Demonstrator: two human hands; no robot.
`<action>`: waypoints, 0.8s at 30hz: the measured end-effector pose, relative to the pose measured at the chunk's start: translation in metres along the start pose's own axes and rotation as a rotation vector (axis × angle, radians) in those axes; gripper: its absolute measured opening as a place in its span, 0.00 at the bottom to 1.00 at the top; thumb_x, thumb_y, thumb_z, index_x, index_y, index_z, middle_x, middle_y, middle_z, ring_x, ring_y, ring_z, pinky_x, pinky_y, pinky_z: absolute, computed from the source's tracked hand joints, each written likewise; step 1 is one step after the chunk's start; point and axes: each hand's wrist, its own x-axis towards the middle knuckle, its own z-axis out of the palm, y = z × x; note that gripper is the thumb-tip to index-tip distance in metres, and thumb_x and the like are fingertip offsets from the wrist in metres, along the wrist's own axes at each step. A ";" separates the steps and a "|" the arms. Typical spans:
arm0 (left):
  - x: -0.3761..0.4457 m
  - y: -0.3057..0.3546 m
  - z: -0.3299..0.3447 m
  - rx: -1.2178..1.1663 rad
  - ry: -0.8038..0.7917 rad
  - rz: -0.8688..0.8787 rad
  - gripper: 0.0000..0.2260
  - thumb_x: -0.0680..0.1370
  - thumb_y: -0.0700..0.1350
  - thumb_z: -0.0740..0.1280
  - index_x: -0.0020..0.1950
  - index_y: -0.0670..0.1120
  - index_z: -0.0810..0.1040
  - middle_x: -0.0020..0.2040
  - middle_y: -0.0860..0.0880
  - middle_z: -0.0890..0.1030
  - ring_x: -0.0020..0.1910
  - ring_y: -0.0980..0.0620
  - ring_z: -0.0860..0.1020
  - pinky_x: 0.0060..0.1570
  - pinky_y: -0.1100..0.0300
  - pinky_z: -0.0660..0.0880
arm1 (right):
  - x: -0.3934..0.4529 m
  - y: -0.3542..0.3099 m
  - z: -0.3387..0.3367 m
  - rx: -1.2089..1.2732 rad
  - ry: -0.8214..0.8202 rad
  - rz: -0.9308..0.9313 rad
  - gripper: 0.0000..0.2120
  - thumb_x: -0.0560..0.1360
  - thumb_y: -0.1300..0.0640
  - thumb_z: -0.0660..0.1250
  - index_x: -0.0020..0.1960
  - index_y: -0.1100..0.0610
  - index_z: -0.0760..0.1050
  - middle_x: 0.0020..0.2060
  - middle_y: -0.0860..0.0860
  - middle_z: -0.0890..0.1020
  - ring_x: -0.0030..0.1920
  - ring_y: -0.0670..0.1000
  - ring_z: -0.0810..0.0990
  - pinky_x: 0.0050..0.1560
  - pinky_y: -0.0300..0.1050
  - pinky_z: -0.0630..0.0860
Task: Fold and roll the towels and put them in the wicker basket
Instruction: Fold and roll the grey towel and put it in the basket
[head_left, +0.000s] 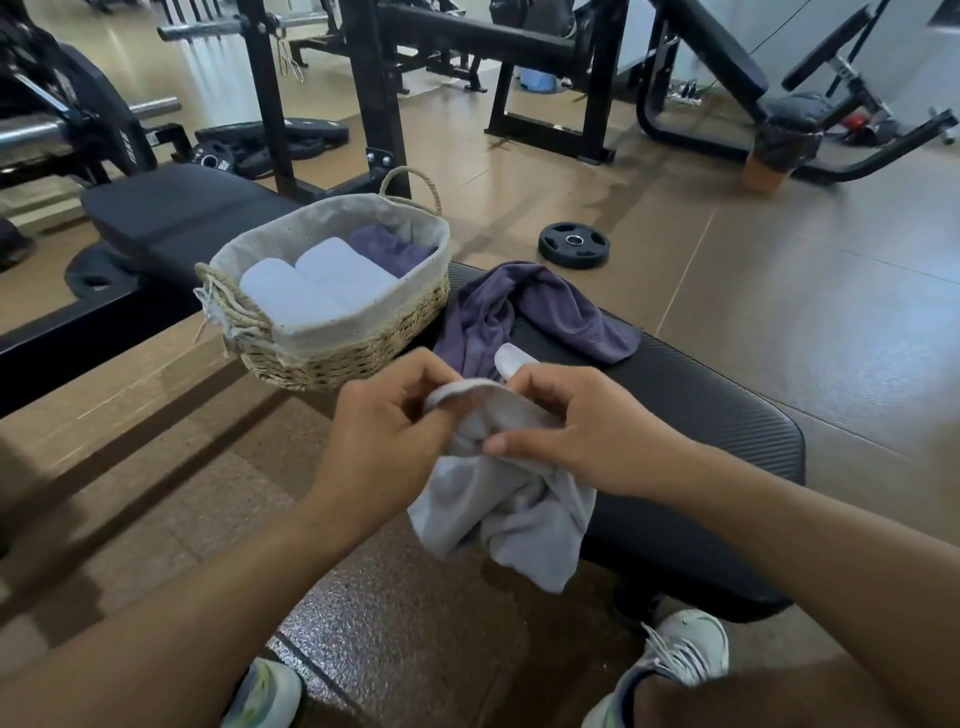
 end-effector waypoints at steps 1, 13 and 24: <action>0.002 0.002 -0.002 -0.029 0.062 -0.021 0.06 0.79 0.45 0.72 0.44 0.45 0.80 0.32 0.46 0.82 0.31 0.44 0.81 0.32 0.49 0.79 | 0.001 0.007 0.000 -0.098 -0.026 0.021 0.09 0.73 0.48 0.76 0.41 0.46 0.76 0.36 0.46 0.80 0.37 0.46 0.78 0.39 0.47 0.73; 0.035 -0.016 -0.047 -0.216 0.694 -0.288 0.09 0.81 0.51 0.68 0.41 0.55 0.74 0.37 0.55 0.79 0.35 0.62 0.78 0.39 0.58 0.78 | 0.004 0.025 -0.037 -0.189 -0.007 0.140 0.19 0.70 0.47 0.77 0.39 0.61 0.75 0.32 0.57 0.75 0.31 0.47 0.72 0.35 0.46 0.67; 0.017 -0.001 -0.026 -0.070 0.301 -0.198 0.08 0.80 0.44 0.70 0.41 0.51 0.82 0.35 0.57 0.83 0.35 0.62 0.77 0.38 0.66 0.75 | -0.006 0.011 -0.042 0.161 0.215 0.179 0.17 0.74 0.51 0.75 0.35 0.56 0.70 0.24 0.44 0.74 0.27 0.42 0.69 0.28 0.34 0.64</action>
